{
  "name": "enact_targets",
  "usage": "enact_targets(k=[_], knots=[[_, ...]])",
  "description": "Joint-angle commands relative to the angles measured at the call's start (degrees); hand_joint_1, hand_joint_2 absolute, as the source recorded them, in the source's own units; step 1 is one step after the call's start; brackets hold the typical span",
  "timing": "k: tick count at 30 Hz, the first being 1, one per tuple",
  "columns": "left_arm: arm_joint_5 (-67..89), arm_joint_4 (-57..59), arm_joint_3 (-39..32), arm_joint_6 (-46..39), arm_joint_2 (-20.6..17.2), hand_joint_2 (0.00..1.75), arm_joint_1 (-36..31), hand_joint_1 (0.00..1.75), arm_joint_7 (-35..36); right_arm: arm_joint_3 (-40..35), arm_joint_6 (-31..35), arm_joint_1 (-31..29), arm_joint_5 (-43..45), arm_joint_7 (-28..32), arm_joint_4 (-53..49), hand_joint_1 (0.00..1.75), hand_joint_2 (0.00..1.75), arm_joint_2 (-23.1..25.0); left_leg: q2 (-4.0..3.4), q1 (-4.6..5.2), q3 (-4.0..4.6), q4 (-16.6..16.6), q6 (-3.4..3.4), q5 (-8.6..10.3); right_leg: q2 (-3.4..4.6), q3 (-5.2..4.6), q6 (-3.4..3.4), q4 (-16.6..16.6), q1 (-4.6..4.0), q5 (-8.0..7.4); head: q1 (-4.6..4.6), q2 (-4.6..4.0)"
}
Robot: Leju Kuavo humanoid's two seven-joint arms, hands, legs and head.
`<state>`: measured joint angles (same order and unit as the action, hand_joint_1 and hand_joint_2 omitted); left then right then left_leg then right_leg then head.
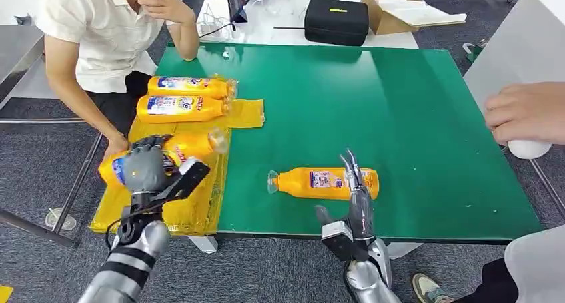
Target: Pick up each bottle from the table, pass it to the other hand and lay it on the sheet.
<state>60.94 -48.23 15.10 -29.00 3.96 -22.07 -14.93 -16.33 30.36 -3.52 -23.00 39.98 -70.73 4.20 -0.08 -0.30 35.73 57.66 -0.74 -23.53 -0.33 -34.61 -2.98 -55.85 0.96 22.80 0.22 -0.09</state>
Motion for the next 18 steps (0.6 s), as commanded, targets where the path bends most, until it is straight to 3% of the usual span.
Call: enact_targets(k=[1,4,5,6,8,9,15,16,17,18], knots=[[2.1,23.9,6.8,15.4,-3.6,1.75,-14.4,1.75,1.0,-3.6,-1.4,-2.0,5.6,0.0,0.7,0.0,0.0,-2.4,0.02,-0.07,-0.05,0.0,0.02,-0.02,0.0,0.07,0.16,0.0,-0.08,-0.04,0.02,0.0],[2.5,26.3,8.4,19.7,-4.9,1.75,-14.8,1.75,-1.2,-4.3,-2.0,-1.5,7.7,0.0,0.6,0.0,0.0,-3.2,-0.07,-0.09,-0.1,0.0,0.03,-0.05,0.09,0.1,0.16,0.0,-0.09,-0.04,0.04,0.0],[2.4,26.9,8.8,21.4,-5.1,1.75,-15.2,1.59,-2.0,-4.9,-2.0,-1.7,8.0,0.0,0.7,0.0,0.0,-3.3,-0.03,-0.1,-0.16,0.0,0.03,-0.08,0.06,0.17,0.19,0.0,-0.1,0.0,0.02,0.0],[2.5,27.3,9.4,22.8,-5.3,1.75,-15.4,1.61,-2.7,-5.4,-2.1,-1.8,8.4,0.0,0.8,0.0,0.0,-3.5,-0.06,-0.08,-0.15,0.0,0.03,-0.06,0.09,0.13,0.18,0.0,-0.08,-0.01,0.02,0.0],[2.3,27.6,9.8,24.3,-5.6,1.75,-15.6,1.4,-3.5,-6.0,-2.4,-2.1,9.0,0.0,1.1,0.0,0.0,-3.4,-0.08,-0.11,-0.15,0.1,0.04,-0.09,0.1,0.14,0.21,-0.1,-0.11,0.0,0.02,0.0],[2.3,27.8,10.2,25.6,-5.8,1.75,-15.8,1.47,-3.8,-6.5,-2.3,-2.2,9.1,0.0,1.2,0.0,0.0,-3.5,-0.08,-0.08,-0.06,0.1,0.03,-0.06,0.11,0.04,0.17,0.0,-0.08,-0.03,0.02,0.0],[2.0,28.1,10.3,26.9,-6.0,1.75,-16.0,1.41,-4.2,-6.9,-2.2,-2.3,9.0,0.0,1.4,0.0,0.0,-3.5,-0.11,-0.03,-0.02,0.0,0.01,-0.01,0.12,0.01,0.12,0.0,-0.03,-0.06,0.02,0.0],[1.7,28.3,10.3,27.9,-6.0,1.75,-16.2,0.94,-4.4,-7.0,-2.4,-2.4,9.1,0.0,1.5,0.0,0.0,-3.5,-0.13,-0.06,-0.07,0.0,0.02,-0.04,0.15,0.06,0.17,0.0,-0.06,-0.05,0.02,0.0],[1.4,28.4,10.4,29.4,-6.1,1.75,-16.3,0.65,-4.4,-7.3,-2.5,-2.5,9.2,0.0,1.5,0.0,0.0,-3.5,-0.11,-0.05,-0.03,0.0,0.02,-0.02,0.13,0.02,0.13,0.0,-0.05,-0.06,0.02,0.0],[1.5,28.5,10.9,30.7,-6.4,1.75,-16.5,0.1,-4.4,-7.6,-2.4,-2.6,9.3,0.0,1.5,0.0,0.0,-3.6,-0.13,-0.07,-0.08,0.0,0.03,-0.05,0.16,0.07,0.17,0.0,-0.07,-0.05,0.02,0.0]])
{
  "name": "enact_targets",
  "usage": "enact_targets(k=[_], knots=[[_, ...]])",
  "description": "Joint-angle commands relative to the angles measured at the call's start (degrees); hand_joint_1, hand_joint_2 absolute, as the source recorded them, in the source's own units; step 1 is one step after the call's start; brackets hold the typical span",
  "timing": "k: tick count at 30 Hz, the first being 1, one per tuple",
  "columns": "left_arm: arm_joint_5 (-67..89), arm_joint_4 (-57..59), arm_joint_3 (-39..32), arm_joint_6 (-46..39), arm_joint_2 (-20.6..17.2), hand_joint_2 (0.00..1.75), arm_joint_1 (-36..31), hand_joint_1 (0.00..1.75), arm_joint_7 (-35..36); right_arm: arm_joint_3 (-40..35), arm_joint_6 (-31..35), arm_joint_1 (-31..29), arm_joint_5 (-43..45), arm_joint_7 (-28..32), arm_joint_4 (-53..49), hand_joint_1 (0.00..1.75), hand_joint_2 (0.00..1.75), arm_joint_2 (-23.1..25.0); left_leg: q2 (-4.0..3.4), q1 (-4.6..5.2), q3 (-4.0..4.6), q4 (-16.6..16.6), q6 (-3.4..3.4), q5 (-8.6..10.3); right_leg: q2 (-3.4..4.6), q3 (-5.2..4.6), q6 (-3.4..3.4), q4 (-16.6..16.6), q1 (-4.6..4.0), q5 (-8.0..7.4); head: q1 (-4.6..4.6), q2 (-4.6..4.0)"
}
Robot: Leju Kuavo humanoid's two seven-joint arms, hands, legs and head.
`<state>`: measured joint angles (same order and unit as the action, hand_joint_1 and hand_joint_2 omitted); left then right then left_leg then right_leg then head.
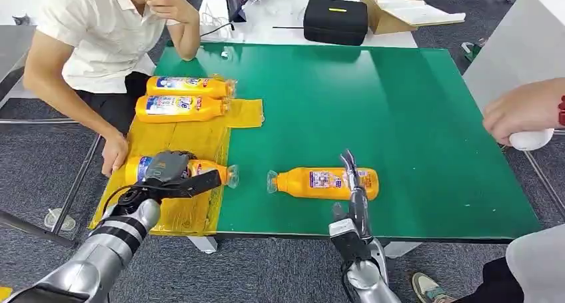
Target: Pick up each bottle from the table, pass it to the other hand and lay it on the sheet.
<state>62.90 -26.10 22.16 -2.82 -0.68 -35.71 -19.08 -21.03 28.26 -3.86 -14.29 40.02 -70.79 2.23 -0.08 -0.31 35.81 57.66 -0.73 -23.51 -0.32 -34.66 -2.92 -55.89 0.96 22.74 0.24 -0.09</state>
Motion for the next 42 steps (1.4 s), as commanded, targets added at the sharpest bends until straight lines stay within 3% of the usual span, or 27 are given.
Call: enact_targets(k=[1,10,24,28,35,37,42], knots=[[-0.5,6.7,4.4,6.1,-2.0,1.75,-3.4,0.0,-0.1,-3.3,-0.3,-2.5,0.7,0.0,1.8,0.0,0.0,-1.7,-0.1,-0.06,-0.11,0.0,0.03,-0.03,0.12,0.1,0.09,0.0,-0.06,0.0,0.02,0.0],[-4.6,8.1,2.9,15.6,-2.8,1.75,-5.2,0.0,1.5,-4.6,0.1,-3.5,1.0,0.0,3.4,0.0,0.0,-1.5,-0.15,-0.04,-0.21,0.0,0.05,-0.04,0.19,0.16,0.09,0.0,-0.05,-0.01,0.0,0.0],[-10.0,7.3,0.8,21.0,-4.9,1.75,-3.8,0.0,-0.9,-6.3,-0.5,-4.7,1.2,0.0,5.1,0.0,0.0,-1.1,-0.29,-0.04,-0.41,-0.1,0.06,-0.04,0.34,0.3,0.13,0.0,-0.05,-0.05,0.0,0.0],[-12.4,4.1,0.1,16.8,-5.6,1.75,-1.8,0.0,-4.4,-6.5,0.8,-4.3,1.3,0.0,4.3,0.0,0.0,-1.5,-0.25,-0.01,-0.42,-0.1,0.05,-0.03,0.28,0.3,0.09,0.0,-0.02,-0.04,0.0,0.0],[-20.2,-20.3,-1.1,-4.0,0.0,1.75,11.3,0.0,-10.2,-4.1,2.1,-0.7,-1.0,0.0,2.4,0.0,0.0,-2.1,0.1,0.01,-0.37,-0.1,0.02,0.0,-0.06,0.29,0.06,0.0,0.0,0.06,0.0,0.0],[-23.5,-27.2,0.2,-2.9,0.9,1.75,15.3,0.0,-8.8,-3.3,1.7,-0.2,-1.6,0.0,2.5,0.0,0.0,-1.6,0.11,0.0,-0.32,0.0,0.0,-0.04,-0.07,0.25,0.06,0.0,-0.01,0.09,0.0,0.0],[-23.4,-32.3,5.5,-5.0,-0.5,1.75,17.2,0.0,-10.9,-3.2,2.1,-0.2,-2.6,0.0,2.6,0.0,0.0,-1.7,0.03,-0.01,0.0,0.0,0.03,-0.05,0.03,-0.01,0.07,0.0,-0.01,0.06,0.0,0.0]])
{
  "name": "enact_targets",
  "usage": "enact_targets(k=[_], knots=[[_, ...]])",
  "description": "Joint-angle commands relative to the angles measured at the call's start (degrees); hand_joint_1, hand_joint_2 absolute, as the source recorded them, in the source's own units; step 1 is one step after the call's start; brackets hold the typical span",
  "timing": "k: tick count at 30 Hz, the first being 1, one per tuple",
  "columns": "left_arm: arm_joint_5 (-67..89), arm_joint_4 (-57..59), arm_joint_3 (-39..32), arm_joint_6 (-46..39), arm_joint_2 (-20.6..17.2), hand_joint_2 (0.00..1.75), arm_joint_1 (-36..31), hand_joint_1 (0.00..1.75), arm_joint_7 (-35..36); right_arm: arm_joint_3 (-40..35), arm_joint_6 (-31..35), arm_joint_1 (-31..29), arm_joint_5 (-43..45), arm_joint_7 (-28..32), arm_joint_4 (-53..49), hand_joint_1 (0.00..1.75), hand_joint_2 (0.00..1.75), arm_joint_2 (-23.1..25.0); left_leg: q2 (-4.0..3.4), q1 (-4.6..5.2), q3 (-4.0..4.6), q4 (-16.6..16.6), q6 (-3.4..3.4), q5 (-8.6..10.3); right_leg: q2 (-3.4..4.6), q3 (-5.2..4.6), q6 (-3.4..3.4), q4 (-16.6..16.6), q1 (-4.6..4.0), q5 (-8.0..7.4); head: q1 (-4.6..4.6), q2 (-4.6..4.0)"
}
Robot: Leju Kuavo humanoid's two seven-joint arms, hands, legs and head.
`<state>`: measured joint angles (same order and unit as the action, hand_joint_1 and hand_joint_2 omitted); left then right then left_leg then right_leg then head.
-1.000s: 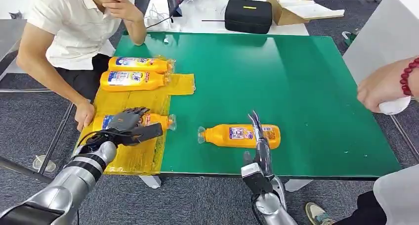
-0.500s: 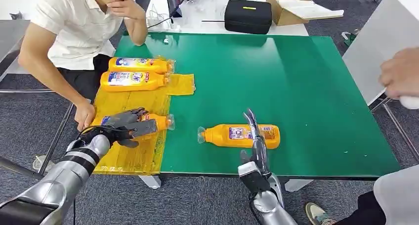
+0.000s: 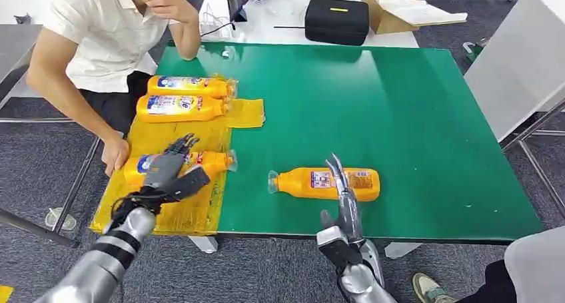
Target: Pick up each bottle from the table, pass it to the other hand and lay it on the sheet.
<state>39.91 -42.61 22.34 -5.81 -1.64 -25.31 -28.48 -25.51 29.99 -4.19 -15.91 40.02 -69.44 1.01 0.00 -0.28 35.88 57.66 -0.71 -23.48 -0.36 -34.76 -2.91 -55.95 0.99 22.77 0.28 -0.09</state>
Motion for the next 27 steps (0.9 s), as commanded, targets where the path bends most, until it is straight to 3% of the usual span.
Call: enact_targets(k=[1,12,18,19,20,21,23,24,27], knots=[[0.2,-16.8,6.4,-3.0,0.3,1.75,7.0,0.0,-1.4,1.3,0.3,0.1,-1.1,0.0,1.2,0.0,0.0,-0.6,-0.02,-0.02,-0.01,0.0,0.0,-0.06,0.03,0.01,0.06,0.0,-0.03,0.03,0.0,0.0],[0.0,-20.4,9.3,-3.4,-0.7,1.75,7.2,0.0,-0.2,1.4,0.1,0.0,-2.9,0.0,1.4,0.0,0.0,-0.7,-0.06,-0.01,0.04,0.0,0.01,-0.03,0.03,-0.08,0.07,0.0,-0.07,0.01,-0.04,0.0],[-2.4,-23.6,12.9,-1.7,-1.8,1.75,7.2,0.0,-1.7,3.6,1.5,-2.8,-11.8,0.0,4.0,0.0,0.0,-2.6,-0.1,-0.05,0.0,0.0,0.01,-0.05,0.07,-0.03,0.08,0.0,-0.08,0.01,-0.02,0.0],[-4.0,-25.1,13.1,-1.5,-1.2,1.75,8.0,0.0,-2.7,5.8,1.0,-3.5,-16.5,-0.5,5.7,0.0,0.0,-2.7,-0.11,-0.07,-0.06,0.1,0.01,-0.1,0.08,0.04,0.11,0.0,-0.1,0.04,-0.04,0.0],[-6.9,-26.5,12.4,-0.6,0.3,1.75,9.2,0.0,-3.6,6.0,0.1,-4.6,-23.1,-5.3,8.0,0.0,0.0,-3.8,-0.09,-0.03,0.01,0.0,0.0,-0.05,0.06,-0.03,0.08,0.0,-0.05,0.01,-0.04,0.0],[-9.7,-28.0,11.7,0.0,2.2,1.75,10.5,0.0,-4.1,6.1,0.4,-5.3,-27.3,-7.8,9.4,0.0,1.75,-5.1,-0.08,-0.03,0.02,0.0,0.0,-0.04,0.05,-0.03,0.06,0.0,-0.04,-0.01,-0.07,0.0],[-25.9,-30.9,7.7,6.1,10.5,1.75,16.3,0.0,0.8,8.5,0.9,-6.8,-32.7,-12.5,14.2,0.0,1.75,-7.4,-0.04,0.01,0.02,0.0,-0.03,-0.03,0.01,0.0,0.02,0.1,-0.01,-0.01,-0.04,0.0],[-29.2,-30.8,9.3,6.2,13.0,1.75,18.3,0.0,3.7,9.0,1.1,-7.6,-35.6,-14.5,16.8,0.0,1.75,-9.1,0.01,-0.02,-0.12,0.0,-0.07,-0.1,-0.04,0.2,0.02,0.1,-0.04,0.04,-0.07,0.0],[-31.0,-29.1,13.4,2.3,12.7,1.75,17.8,0.0,3.3,10.1,1.3,-8.2,-34.9,-12.7,18.6,0.0,1.75,-9.7,0.17,0.09,-0.11,0.0,-0.09,-0.09,-0.19,0.2,-0.01,0.2,0.07,0.06,-0.07,0.0]])
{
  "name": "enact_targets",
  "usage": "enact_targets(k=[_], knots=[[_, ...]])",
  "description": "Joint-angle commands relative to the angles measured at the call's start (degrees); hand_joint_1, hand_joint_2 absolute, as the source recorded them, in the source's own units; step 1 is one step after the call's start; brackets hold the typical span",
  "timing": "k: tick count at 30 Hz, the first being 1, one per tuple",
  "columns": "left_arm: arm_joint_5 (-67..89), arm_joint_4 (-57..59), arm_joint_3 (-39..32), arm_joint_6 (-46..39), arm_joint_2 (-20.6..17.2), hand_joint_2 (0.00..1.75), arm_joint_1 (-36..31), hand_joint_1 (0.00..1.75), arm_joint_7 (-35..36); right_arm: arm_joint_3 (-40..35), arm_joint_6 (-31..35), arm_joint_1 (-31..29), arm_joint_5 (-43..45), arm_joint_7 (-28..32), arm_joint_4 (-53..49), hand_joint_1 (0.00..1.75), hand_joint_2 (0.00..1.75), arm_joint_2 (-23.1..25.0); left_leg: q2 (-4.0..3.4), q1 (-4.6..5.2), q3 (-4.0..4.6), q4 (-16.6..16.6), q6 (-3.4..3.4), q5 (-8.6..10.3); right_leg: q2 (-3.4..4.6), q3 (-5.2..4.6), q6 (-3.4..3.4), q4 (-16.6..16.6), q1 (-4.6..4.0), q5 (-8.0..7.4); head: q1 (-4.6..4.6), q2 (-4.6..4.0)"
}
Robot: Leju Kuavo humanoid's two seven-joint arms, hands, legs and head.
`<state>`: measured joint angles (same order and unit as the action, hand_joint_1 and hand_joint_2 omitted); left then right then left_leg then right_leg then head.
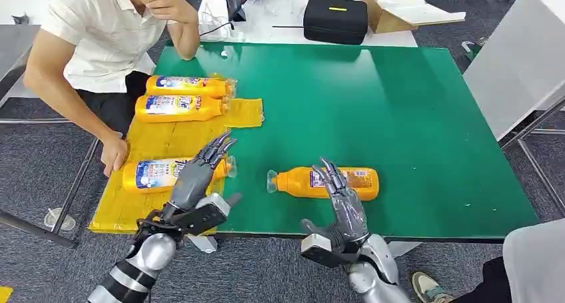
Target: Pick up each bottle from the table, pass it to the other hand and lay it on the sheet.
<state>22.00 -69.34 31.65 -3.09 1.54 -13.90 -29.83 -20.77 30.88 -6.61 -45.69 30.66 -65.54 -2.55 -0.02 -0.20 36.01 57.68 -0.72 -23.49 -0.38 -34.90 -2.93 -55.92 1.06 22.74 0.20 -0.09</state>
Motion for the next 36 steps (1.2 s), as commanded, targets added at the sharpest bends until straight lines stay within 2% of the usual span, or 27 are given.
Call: enact_targets(k=[1,3,5,9,16,21,26,36], knots=[[-13.4,-2.3,4.0,-0.5,9.1,1.75,6.1,0.0,4.5,5.3,0.4,-5.7,-5.2,-3.3,14.7,0.0,1.75,-5.9,0.23,0.0,-0.27,0.0,-0.08,-0.12,-0.2,0.43,0.03,0.1,-0.01,0.12,0.04,0.0],[-13.7,-2.3,3.8,-0.5,8.8,1.75,5.9,0.0,4.4,5.3,0.4,-5.7,-5.4,-3.3,14.5,0.0,1.75,-5.7,0.26,0.07,-0.01,0.0,-0.09,-0.01,-0.22,0.17,0.02,0.1,0.08,0.04,0.07,0.0],[-15.6,-1.2,4.7,-0.3,8.8,1.75,5.6,0.0,5.0,4.1,-0.8,-7.1,-9.0,-7.3,15.8,0.0,1.75,-6.8,0.13,0.05,-0.01,0.0,-0.07,-0.05,-0.09,0.14,0.0,0.1,0.05,-0.02,0.07,0.0],[-17.0,-1.0,7.4,-3.2,8.9,1.75,5.1,0.0,5.1,3.2,-1.9,-10.2,-10.9,-7.9,20.6,0.0,1.75,-8.1,0.18,0.04,0.02,0.0,-0.1,-0.02,-0.12,0.09,-0.02,0.1,0.0,-0.05,0.0,0.0],[-20.4,-2.3,7.2,-4.5,8.5,1.75,4.8,0.0,6.8,1.3,-2.1,-11.5,-12.9,-10.1,23.2,0.0,1.75,-7.6,0.08,-0.05,-0.12,0.1,-0.1,-0.09,-0.02,0.22,0.02,0.0,-0.11,0.01,0.02,0.0],[-19.7,-2.1,7.9,-6.9,8.2,1.75,4.2,0.0,5.9,-0.8,0.6,-14.1,-16.6,-12.3,26.9,0.0,1.75,-7.7,0.09,-0.05,-0.06,0.0,-0.1,-0.03,-0.07,0.17,0.01,0.1,-0.09,-0.03,0.02,0.0],[-19.4,-2.1,7.9,-7.3,8.3,1.75,4.1,0.0,5.8,-1.1,0.6,-14.4,-17.1,-12.6,27.1,0.0,1.75,-7.7,0.18,-0.02,-0.02,0.0,-0.11,0.03,-0.15,0.12,-0.02,0.1,-0.06,-0.05,0.0,0.0],[-17.8,-1.1,7.7,-9.4,8.9,1.75,2.8,0.0,4.8,-4.7,1.6,-19.6,-23.6,-16.1,29.9,0.0,1.75,-8.5,0.15,-0.02,-0.06,0.0,-0.17,0.07,-0.12,0.16,-0.05,0.0,-0.05,-0.1,0.02,0.0]])
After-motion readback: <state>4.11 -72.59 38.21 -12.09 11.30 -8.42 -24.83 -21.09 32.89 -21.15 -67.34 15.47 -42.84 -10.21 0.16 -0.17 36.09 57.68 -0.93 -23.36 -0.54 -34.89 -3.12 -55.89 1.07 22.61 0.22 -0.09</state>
